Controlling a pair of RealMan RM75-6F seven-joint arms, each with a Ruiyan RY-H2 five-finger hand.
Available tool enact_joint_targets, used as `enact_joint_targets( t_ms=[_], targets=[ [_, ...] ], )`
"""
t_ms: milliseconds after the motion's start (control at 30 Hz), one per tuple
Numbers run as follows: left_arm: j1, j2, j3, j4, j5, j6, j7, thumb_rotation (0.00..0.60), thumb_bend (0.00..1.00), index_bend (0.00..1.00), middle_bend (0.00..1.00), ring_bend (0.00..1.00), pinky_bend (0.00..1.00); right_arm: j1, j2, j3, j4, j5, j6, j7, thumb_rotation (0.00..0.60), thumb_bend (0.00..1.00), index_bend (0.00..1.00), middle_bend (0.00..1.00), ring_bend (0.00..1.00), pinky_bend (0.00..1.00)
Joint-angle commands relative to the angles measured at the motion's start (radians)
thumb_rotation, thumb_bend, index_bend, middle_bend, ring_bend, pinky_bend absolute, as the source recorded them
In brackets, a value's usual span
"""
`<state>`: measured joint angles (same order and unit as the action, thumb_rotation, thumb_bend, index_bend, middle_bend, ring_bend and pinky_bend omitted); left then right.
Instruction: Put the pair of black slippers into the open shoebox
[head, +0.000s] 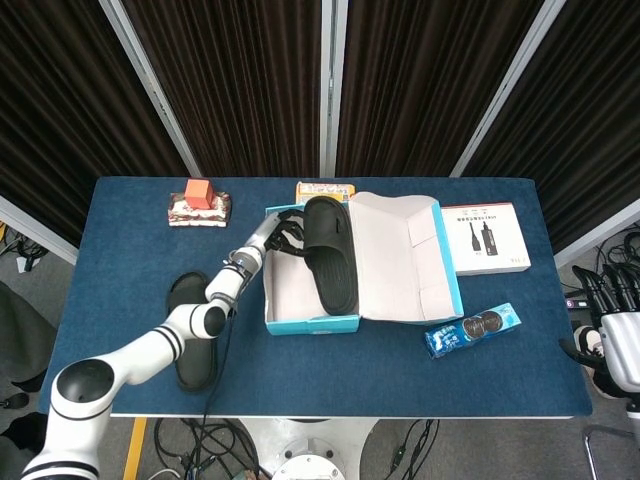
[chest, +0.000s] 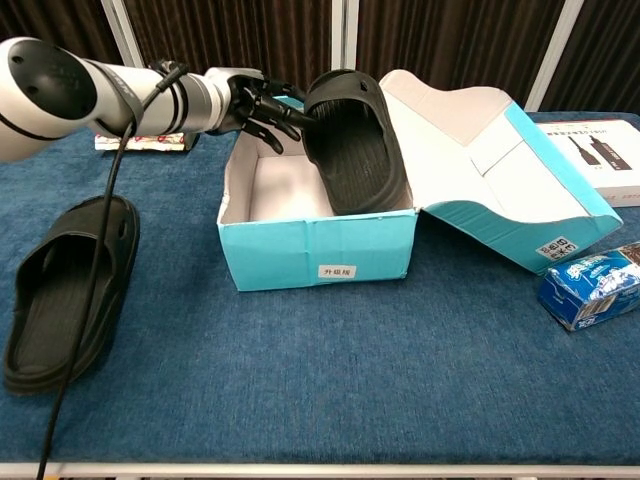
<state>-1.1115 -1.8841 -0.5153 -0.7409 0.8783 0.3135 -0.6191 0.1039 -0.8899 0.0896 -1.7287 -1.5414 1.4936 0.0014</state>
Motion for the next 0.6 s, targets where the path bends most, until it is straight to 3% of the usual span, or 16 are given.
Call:
enact_joint_targets(
  t_ms=[33,233,600],
  targets=[
    [-0.003,-0.025,-0.010,0.025,0.017,-0.018,-0.018,0.600,0.00,0.49,0.50,0.40,0.56,0.000,0.004,0.000,-0.005,0.002,-0.001,-0.006,0.600,0.03,0.00,0.14,0.00,0.00],
    [-0.005,-0.054,-0.017,0.046,0.068,-0.020,-0.027,0.600,0.00,0.49,0.50,0.40,0.56,-0.001,0.008,0.002,-0.011,0.003,0.004,-0.011,0.600,0.03,0.00,0.14,0.00,0.00],
    [-0.014,-0.094,0.028,0.109,0.140,-0.002,0.026,0.600,0.00,0.48,0.50,0.39,0.56,-0.001,0.007,0.000,-0.006,0.002,0.002,-0.005,0.600,0.03,0.00,0.14,0.00,0.00]
  ],
)
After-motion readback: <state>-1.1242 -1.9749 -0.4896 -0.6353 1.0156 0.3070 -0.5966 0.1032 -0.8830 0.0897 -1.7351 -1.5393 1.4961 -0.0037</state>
